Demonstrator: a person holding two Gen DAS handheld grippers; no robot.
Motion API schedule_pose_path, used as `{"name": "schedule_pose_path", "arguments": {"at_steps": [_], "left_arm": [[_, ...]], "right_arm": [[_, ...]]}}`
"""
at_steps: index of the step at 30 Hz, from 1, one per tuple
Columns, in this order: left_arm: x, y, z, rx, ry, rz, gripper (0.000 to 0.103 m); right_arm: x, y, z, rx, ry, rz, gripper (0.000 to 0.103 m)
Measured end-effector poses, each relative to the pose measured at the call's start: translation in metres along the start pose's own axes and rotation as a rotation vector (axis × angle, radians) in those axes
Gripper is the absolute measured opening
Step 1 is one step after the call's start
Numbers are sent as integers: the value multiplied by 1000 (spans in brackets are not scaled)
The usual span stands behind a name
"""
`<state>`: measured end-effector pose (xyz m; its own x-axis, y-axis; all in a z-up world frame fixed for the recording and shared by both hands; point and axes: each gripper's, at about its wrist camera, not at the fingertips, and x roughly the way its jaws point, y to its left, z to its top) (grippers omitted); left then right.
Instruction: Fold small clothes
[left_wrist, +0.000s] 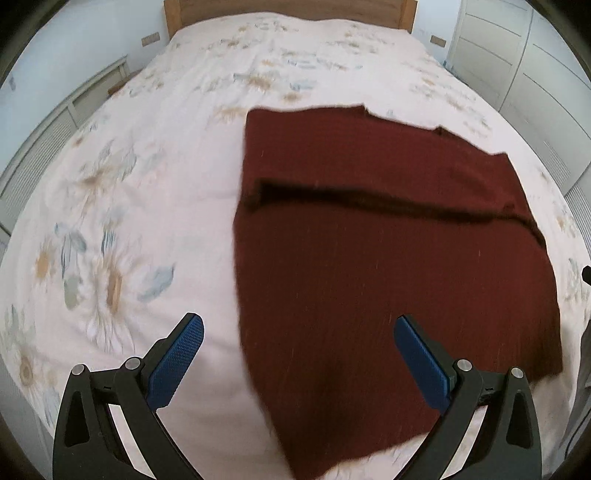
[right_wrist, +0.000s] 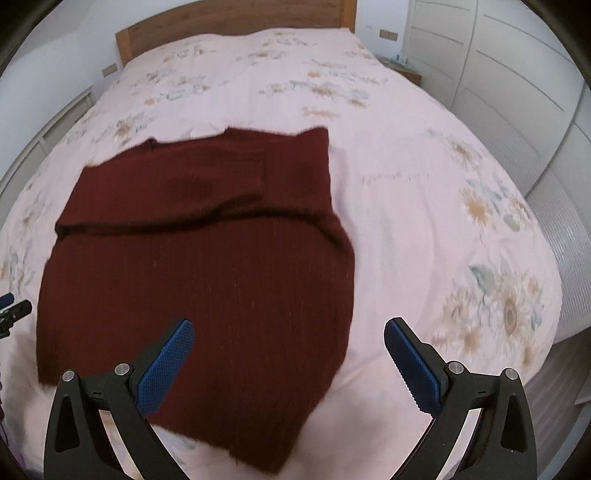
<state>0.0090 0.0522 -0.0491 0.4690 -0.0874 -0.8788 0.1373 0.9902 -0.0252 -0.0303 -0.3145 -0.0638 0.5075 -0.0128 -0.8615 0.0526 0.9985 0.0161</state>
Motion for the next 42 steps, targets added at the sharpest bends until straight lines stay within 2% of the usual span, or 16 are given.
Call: {"name": "schedule_pose_path", "arguments": {"at_steps": [3, 10, 15, 18, 19, 20, 21, 22, 23, 24, 25, 27, 28, 30, 36, 42], "left_arm": [[4, 6, -18, -11, 40, -14, 102], [23, 14, -46, -12, 113, 15, 102], [41, 14, -58, -21, 172, -24, 102], [53, 10, -66, -20, 215, -64, 101], [54, 8, -68, -12, 212, -66, 101], [54, 7, -68, -1, 206, -67, 98], [53, 5, -68, 8, 204, -75, 90], [53, 3, -68, 15, 206, -100, 84], [52, 3, -67, 17, 209, -116, 73], [51, 2, -66, 20, 211, -135, 60], [49, 0, -65, 27, 211, -162, 52], [46, -2, -62, 27, 219, -201, 19], [45, -1, -60, 16, 228, -226, 12], [42, 1, -55, -1, 232, -251, 10], [9, 4, -27, 10, 153, -292, 9], [-18, 14, 29, -34, 52, -335, 9]], "right_arm": [[13, -2, -16, 32, 45, 22, 103], [54, -12, -48, 84, 171, 42, 103], [65, -10, -60, 71, 207, 33, 102], [66, -5, -62, 49, 222, 23, 96], [66, -3, -62, 42, 232, 21, 89], [67, -1, -63, 33, 245, 26, 77], [68, 0, -64, 31, 255, 42, 71], [68, 0, -64, 36, 268, 71, 57], [69, 0, -65, 51, 283, 109, 41], [68, 1, -66, 66, 296, 154, 34], [67, 1, -66, 70, 298, 175, 24], [62, 2, -63, 65, 293, 189, 18], [60, 1, -61, 66, 288, 195, 15], [51, -1, -53, 76, 266, 220, 14], [17, -15, -13, 113, 142, 275, 13], [-2, -24, 45, 163, 3, 334, 13]]}}
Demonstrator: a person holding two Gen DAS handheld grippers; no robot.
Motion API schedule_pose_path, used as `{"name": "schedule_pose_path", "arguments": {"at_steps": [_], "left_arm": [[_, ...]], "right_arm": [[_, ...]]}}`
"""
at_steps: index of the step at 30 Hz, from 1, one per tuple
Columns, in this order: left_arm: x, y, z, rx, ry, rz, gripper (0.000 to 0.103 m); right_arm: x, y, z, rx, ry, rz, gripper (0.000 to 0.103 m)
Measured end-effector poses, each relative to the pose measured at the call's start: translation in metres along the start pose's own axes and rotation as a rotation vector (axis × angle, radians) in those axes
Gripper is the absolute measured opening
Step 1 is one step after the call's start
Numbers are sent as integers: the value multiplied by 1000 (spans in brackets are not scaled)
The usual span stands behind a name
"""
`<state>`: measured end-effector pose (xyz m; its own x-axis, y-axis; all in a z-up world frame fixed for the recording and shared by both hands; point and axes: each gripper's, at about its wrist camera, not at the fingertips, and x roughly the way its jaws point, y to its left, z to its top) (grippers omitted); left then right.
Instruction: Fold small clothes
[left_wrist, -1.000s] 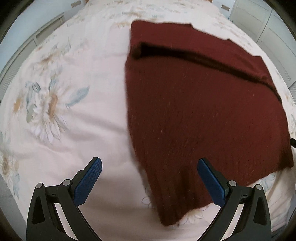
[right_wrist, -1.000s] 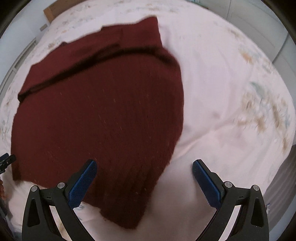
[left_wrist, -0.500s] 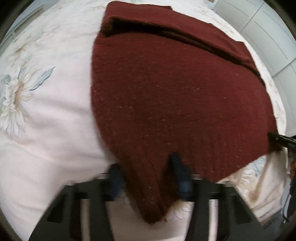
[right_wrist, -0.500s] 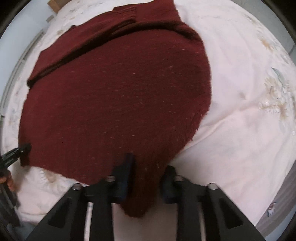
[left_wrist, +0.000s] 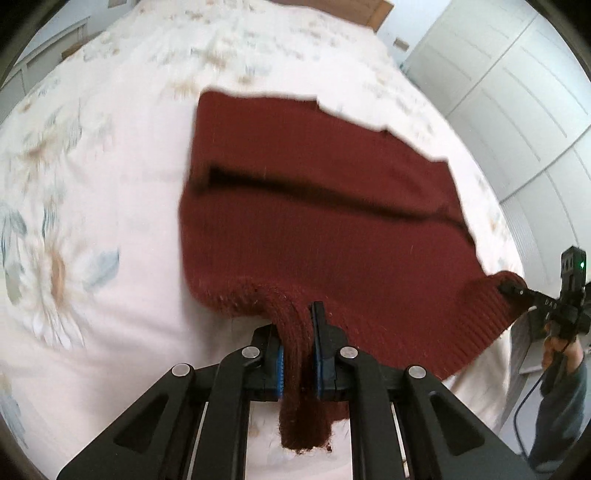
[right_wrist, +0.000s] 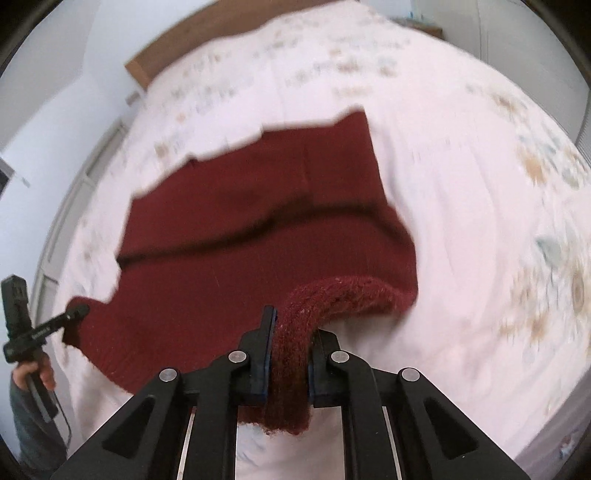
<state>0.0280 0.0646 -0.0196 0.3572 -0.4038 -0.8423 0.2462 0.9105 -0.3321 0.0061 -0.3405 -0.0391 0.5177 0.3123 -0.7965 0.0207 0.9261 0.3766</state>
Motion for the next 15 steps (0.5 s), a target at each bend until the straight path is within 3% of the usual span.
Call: {"name": "schedule_pose_path", "arguments": {"at_steps": [9, 15], "left_arm": [[-20, 6, 86, -15, -146, 47, 9], [-6, 12, 143, -19, -172, 108, 9]], "right_arm": [[16, 10, 95, 28, -146, -4, 12], [47, 3, 142, 46, -143, -50, 12]]}}
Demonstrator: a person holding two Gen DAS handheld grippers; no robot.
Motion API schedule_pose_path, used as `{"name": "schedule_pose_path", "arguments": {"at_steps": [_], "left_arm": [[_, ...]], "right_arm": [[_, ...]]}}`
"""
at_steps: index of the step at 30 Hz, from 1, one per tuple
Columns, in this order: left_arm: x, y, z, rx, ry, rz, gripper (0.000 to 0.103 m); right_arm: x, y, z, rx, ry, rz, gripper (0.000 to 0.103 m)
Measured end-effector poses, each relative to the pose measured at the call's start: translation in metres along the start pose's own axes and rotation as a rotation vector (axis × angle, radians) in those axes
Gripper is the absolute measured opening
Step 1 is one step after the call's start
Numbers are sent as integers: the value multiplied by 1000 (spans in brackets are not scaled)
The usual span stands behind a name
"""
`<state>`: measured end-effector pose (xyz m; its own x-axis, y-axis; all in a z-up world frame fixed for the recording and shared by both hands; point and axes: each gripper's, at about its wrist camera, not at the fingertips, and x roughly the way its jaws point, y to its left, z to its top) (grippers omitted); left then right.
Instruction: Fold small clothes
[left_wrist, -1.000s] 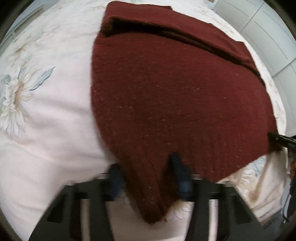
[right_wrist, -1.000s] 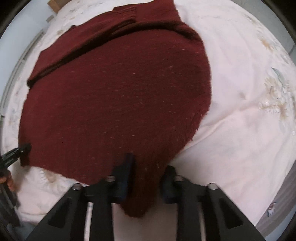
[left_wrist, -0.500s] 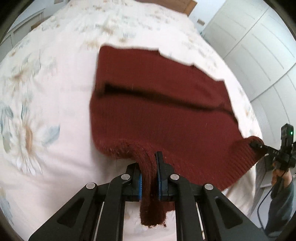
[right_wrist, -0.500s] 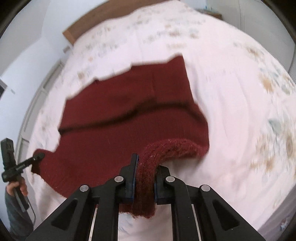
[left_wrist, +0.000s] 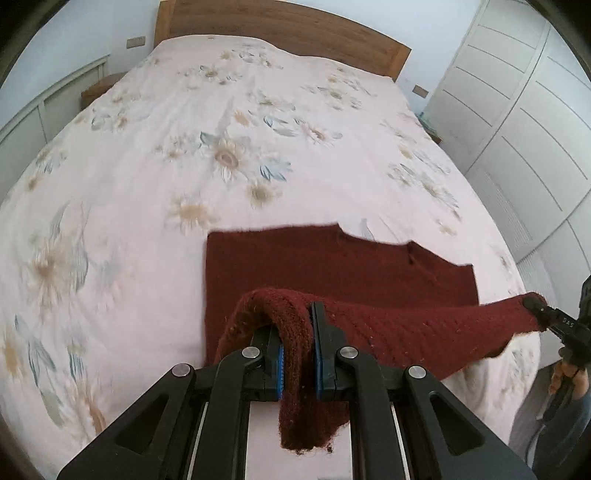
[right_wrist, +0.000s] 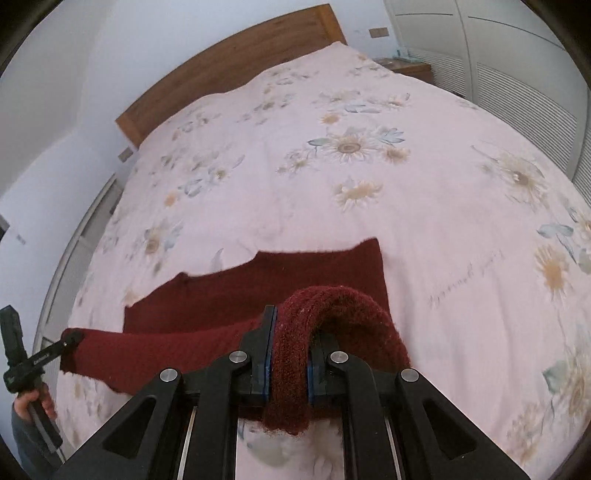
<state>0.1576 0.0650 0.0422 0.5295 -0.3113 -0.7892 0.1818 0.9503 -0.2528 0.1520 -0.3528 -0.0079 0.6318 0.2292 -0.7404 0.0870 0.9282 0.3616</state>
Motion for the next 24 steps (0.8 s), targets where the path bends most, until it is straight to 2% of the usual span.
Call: {"name": "schedule_pose_path", "arguments": {"at_steps": [4, 9, 13, 16, 18, 19, 20, 21, 22, 24], "left_arm": [[29, 1, 15, 25, 41, 69, 9], [82, 3, 10, 59, 108, 169, 11], [115, 7, 4, 67, 149, 249, 12], [127, 9, 1, 60, 181, 278, 18], [129, 10, 1, 45, 195, 281, 30], [128, 11, 1, 30, 200, 270, 35], [125, 11, 2, 17, 196, 252, 46], [122, 10, 3, 14, 189, 239, 58], [116, 7, 4, 18, 172, 240, 63], [109, 3, 6, 28, 143, 243, 76]], "right_arm": [[36, -1, 15, -6, 48, -44, 12], [82, -6, 15, -8, 137, -91, 13], [98, -12, 11, 12, 168, -103, 17], [95, -12, 10, 3, 159, -123, 30], [89, -11, 11, -13, 148, -130, 40], [86, -10, 11, -20, 142, -133, 52], [83, -8, 12, -29, 135, -138, 66], [79, -6, 12, -40, 124, -142, 71], [74, -3, 13, -52, 112, -141, 76], [67, 3, 13, -72, 93, -140, 79]]}}
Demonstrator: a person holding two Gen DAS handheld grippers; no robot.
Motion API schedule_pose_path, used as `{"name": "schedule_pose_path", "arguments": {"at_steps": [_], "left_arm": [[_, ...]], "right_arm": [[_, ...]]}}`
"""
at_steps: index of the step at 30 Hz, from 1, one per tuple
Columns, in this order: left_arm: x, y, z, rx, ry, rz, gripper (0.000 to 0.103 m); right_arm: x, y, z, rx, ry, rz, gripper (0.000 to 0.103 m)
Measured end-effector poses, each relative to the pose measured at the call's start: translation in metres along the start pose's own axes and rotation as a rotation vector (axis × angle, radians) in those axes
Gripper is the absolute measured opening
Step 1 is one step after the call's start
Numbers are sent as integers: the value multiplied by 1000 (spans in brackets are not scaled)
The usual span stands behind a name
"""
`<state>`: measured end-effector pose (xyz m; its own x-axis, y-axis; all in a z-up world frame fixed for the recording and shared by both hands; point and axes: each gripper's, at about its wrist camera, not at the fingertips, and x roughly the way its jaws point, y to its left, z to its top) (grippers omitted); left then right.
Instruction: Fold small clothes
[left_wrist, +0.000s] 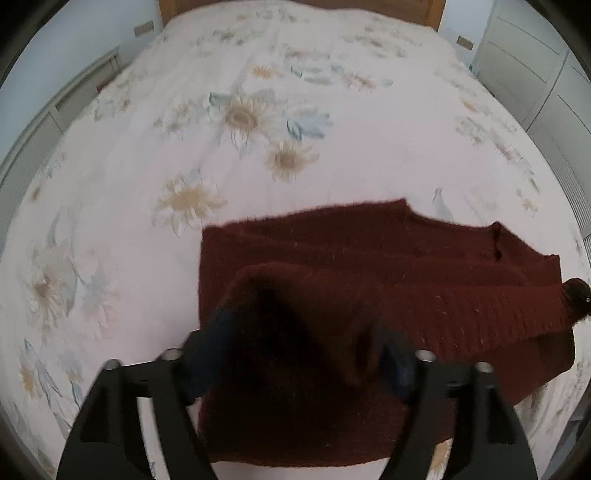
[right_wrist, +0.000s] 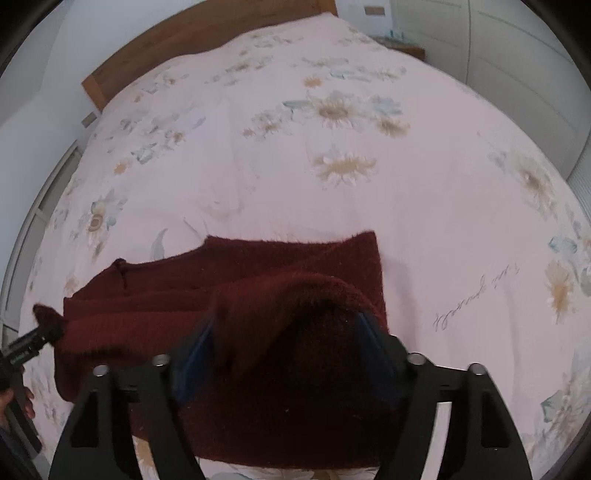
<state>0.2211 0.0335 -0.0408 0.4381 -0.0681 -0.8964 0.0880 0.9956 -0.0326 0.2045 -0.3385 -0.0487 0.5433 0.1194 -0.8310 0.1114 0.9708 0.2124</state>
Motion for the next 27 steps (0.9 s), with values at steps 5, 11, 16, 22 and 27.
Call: {"name": "schedule_pose_path", "arguments": {"at_steps": [5, 11, 16, 22, 27], "left_arm": [[-23, -9, 3, 0, -48, -52, 99], [-38, -34, -4, 31, -108, -109, 102], [-21, -63, -22, 98, -111, -108, 102], [19, -69, -54, 139, -40, -67, 102], [35, -51, -75, 154, -28, -8, 102]], "right_arm": [[-17, 22, -5, -65, -43, 7, 89], [-5, 65, -29, -171, -25, 1, 103], [28, 91, -68, -244, 29, -26, 103], [54, 88, -102, -317, 34, -91, 103], [49, 56, -98, -274, 36, -122, 103]]}}
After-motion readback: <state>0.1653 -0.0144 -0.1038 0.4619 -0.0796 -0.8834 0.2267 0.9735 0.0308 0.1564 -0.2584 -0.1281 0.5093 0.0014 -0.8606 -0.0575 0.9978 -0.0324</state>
